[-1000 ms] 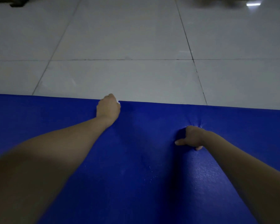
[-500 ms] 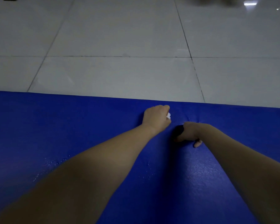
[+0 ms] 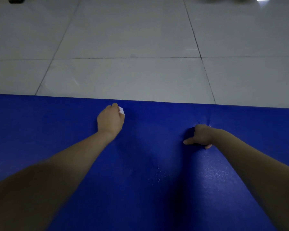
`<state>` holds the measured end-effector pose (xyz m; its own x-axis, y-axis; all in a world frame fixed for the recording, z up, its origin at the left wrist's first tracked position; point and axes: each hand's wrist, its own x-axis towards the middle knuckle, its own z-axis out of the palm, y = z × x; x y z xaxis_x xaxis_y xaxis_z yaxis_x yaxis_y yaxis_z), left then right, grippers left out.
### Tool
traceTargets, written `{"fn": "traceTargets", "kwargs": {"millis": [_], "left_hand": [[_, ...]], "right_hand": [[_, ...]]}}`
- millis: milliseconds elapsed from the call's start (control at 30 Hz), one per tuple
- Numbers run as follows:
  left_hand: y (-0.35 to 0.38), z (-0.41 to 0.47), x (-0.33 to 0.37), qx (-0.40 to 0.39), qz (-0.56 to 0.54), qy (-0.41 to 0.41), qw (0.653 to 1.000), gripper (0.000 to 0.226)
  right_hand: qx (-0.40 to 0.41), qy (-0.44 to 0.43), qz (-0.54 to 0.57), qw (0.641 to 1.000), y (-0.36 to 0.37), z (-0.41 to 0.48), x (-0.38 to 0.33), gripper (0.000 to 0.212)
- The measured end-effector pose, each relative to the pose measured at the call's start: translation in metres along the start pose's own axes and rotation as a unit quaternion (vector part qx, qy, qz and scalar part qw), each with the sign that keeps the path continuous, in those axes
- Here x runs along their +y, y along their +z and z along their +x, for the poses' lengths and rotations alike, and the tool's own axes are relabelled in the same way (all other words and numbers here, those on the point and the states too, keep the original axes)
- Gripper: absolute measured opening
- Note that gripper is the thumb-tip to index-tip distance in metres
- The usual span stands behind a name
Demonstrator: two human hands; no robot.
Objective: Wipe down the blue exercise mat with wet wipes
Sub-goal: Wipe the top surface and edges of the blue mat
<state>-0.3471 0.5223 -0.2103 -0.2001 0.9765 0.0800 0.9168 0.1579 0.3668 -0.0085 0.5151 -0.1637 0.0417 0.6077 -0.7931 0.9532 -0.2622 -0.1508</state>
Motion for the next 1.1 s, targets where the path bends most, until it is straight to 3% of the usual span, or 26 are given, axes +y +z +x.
{"fn": "traceTargets", "kwargs": {"millis": [133, 267, 333, 433, 600, 933, 1100], "left_hand": [[0.015, -0.008, 0.036, -0.002, -0.082, -0.027, 0.996, 0.020], [0.033, -0.025, 0.087, -0.046, -0.078, -0.013, 0.996, 0.012], [0.038, -0.040, 0.121, -0.081, -0.057, 0.045, 0.994, 0.017], [0.043, -0.069, 0.163, -0.125, -0.005, 0.164, 0.979, 0.017], [0.041, -0.064, 0.147, -0.081, 0.038, 0.239, 0.967, 0.014], [-0.008, -0.032, -0.021, 0.001, 0.117, 0.076, 0.990, 0.015], [0.000, -0.043, -0.008, 0.026, 0.148, 0.055, 0.987, 0.024]], "right_hand": [[0.045, -0.027, -0.002, 0.999, 0.010, -0.001, 0.009, 0.058], [0.043, -0.021, 0.001, 0.999, 0.016, -0.005, 0.009, 0.104], [0.063, -0.017, -0.010, 0.998, 0.021, -0.003, 0.010, 0.118], [0.085, -0.022, -0.021, 0.996, 0.027, 0.002, 0.011, 0.116], [0.084, -0.018, -0.020, 0.996, 0.025, 0.003, 0.010, 0.118], [0.096, -0.020, -0.014, 0.995, 0.025, -0.002, 0.012, 0.113], [0.100, -0.024, -0.020, 0.995, 0.026, -0.004, 0.013, 0.111]]}}
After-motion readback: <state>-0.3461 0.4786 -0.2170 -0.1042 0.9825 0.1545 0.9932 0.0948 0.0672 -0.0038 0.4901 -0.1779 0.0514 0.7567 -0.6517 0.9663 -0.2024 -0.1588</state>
